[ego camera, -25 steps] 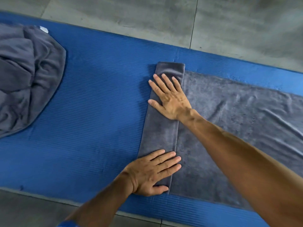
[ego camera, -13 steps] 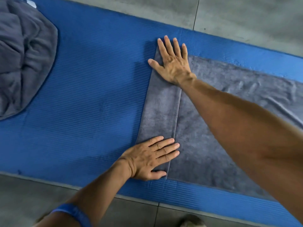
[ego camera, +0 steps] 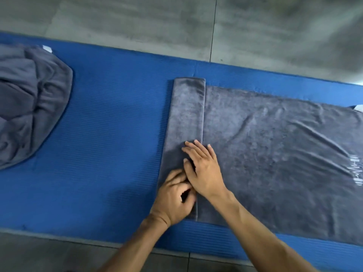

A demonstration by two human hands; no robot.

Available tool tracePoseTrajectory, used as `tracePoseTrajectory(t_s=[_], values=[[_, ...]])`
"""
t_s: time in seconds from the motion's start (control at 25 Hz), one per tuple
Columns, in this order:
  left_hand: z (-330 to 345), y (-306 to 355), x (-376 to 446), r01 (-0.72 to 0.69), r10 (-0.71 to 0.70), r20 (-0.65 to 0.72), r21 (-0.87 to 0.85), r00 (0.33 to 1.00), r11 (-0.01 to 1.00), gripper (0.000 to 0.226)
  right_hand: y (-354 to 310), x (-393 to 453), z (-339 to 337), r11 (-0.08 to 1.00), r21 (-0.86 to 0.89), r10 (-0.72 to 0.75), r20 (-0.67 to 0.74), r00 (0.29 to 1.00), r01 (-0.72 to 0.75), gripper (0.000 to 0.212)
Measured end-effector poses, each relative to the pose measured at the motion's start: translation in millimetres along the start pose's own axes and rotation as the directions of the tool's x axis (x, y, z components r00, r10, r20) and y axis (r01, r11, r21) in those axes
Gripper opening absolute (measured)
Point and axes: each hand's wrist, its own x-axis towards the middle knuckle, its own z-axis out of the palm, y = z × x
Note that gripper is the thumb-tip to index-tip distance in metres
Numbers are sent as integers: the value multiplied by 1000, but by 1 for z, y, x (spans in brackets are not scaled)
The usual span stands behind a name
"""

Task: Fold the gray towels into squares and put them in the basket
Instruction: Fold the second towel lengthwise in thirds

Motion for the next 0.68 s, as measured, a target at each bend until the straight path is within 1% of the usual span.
tracePoseTrajectory(t_s=[0.04, 0.08, 0.12, 0.16, 0.2, 0.24, 0.28, 0.32, 0.4, 0.44, 0.48, 0.56, 0.64, 0.68], values=[[-1, 6, -1, 125, -133, -118, -78, 984, 989, 25, -3, 7, -5, 999, -54, 0, -35, 999, -2, 41], [-4, 10, -1, 230, -263, -217, -164, 940, 959, 24, -7, 15, -8, 994, -106, -13, -81, 997, 4, 36], [-7, 11, 0, 303, -361, -301, -222, 883, 927, 21, -13, 24, -10, 990, -143, -28, -111, 993, 12, 27], [-12, 11, 1, 367, -425, -354, -222, 833, 903, 21, -20, 32, -12, 989, -150, -27, -110, 994, 10, 18], [-15, 9, 2, 445, -471, -367, -159, 802, 881, 26, -27, 39, -14, 993, -119, 7, -63, 998, -14, 13], [-18, 6, 2, 521, -515, -338, -80, 788, 850, 34, -35, 45, -14, 994, -81, 69, 10, 998, -68, 15], [-20, 4, 2, 585, -567, -276, -24, 776, 811, 39, -43, 51, -12, 987, -83, 142, 80, 987, -135, 23], [-23, 3, 3, 642, -630, -204, -8, 750, 767, 39, -50, 57, -9, 972, -136, 210, 120, 970, -193, 34], [-30, 5, 7, 742, -741, -82, -22, 666, 670, 22, -62, 67, -6, 935, -243, 296, 129, 947, -259, 50], [-34, 7, 9, 767, -766, -50, -7, 641, 642, 18, -67, 70, -6, 923, -263, 320, 120, 940, -281, 52], [-37, 10, 9, 775, -774, -39, -3, 632, 633, 19, -70, 71, -6, 917, -265, 336, 110, 936, -298, 49], [-44, 18, 8, 762, -764, -37, -41, 645, 646, 23, -71, 72, -7, 920, -221, 350, 99, 931, -323, 34], [-48, 27, 7, 728, -731, -47, -57, 681, 683, 23, -67, 69, -10, 923, -72, 382, 64, 922, -377, 21], [-48, 32, 7, 709, -711, -55, -53, 701, 703, 22, -64, 68, -14, 905, 44, 421, 45, 906, -422, 20]])
